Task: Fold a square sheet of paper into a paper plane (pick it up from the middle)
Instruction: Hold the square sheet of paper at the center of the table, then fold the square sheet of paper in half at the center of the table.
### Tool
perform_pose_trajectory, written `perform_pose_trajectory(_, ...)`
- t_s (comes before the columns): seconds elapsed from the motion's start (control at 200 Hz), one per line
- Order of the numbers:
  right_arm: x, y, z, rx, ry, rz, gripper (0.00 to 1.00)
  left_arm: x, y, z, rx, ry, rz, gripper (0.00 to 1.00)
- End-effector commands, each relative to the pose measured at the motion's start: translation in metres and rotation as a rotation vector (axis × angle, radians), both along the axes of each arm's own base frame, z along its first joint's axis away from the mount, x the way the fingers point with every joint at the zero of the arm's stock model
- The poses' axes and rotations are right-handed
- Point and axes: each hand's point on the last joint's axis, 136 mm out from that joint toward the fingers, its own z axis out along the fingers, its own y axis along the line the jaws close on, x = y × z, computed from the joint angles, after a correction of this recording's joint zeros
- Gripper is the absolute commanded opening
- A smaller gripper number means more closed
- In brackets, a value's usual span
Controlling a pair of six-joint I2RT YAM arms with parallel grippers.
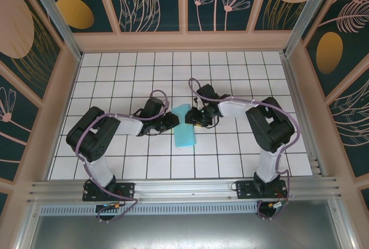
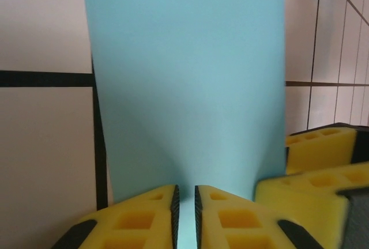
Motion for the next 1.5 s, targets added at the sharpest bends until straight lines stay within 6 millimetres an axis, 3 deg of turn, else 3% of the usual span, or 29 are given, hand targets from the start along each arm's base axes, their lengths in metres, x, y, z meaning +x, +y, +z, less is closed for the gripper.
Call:
perform_pose_trajectory(0.0,0.019,-0.029,0.018,-0.116,-0.108,-0.107,0.53,-0.036,0.044,-0.070,0.239,0.181,0.052,0.17)
perform_pose_trajectory(0.125,0.023,-0.015,0.047,-0.077,-0.167,-0.104,0.55,-0.038,0.049,-0.074,0.260,0.186,0.063,0.13)
perform_pose_trajectory(0.285,0.023,0.010,0.057,-0.018,-0.180,-0.077,0.51,-0.041,0.052,-0.077,0.268,0.192,0.072,0.08)
perform_pose_trajectory(0.35,0.024,0.017,0.050,-0.005,-0.158,-0.071,0.44,-0.041,0.054,-0.078,0.273,0.195,0.072,0.05)
perform_pose_trajectory(0.52,0.021,0.040,0.031,0.046,-0.095,-0.032,0.13,-0.044,0.056,-0.082,0.277,0.204,0.081,0.00)
perform_pose_trajectory(0.696,0.017,0.048,0.014,0.056,-0.052,-0.008,0.03,-0.047,0.060,-0.086,0.296,0.215,0.089,0.00)
perform_pose_trajectory(0.976,0.010,0.032,-0.015,0.020,-0.003,0.010,0.00,-0.052,0.068,-0.090,0.324,0.230,0.110,0.00)
perform_pose_trajectory(1.371,-0.005,-0.025,-0.038,0.004,0.034,-0.029,0.00,-0.064,0.083,-0.100,0.374,0.249,0.123,0.00)
perform_pose_trajectory(1.391,0.001,-0.036,-0.038,0.003,0.033,-0.058,0.00,-0.065,0.084,-0.100,0.377,0.251,0.124,0.00)
perform_pose_trajectory(1.496,0.004,-0.052,-0.036,-0.003,0.023,-0.087,0.00,-0.066,0.086,-0.100,0.380,0.247,0.129,0.00)
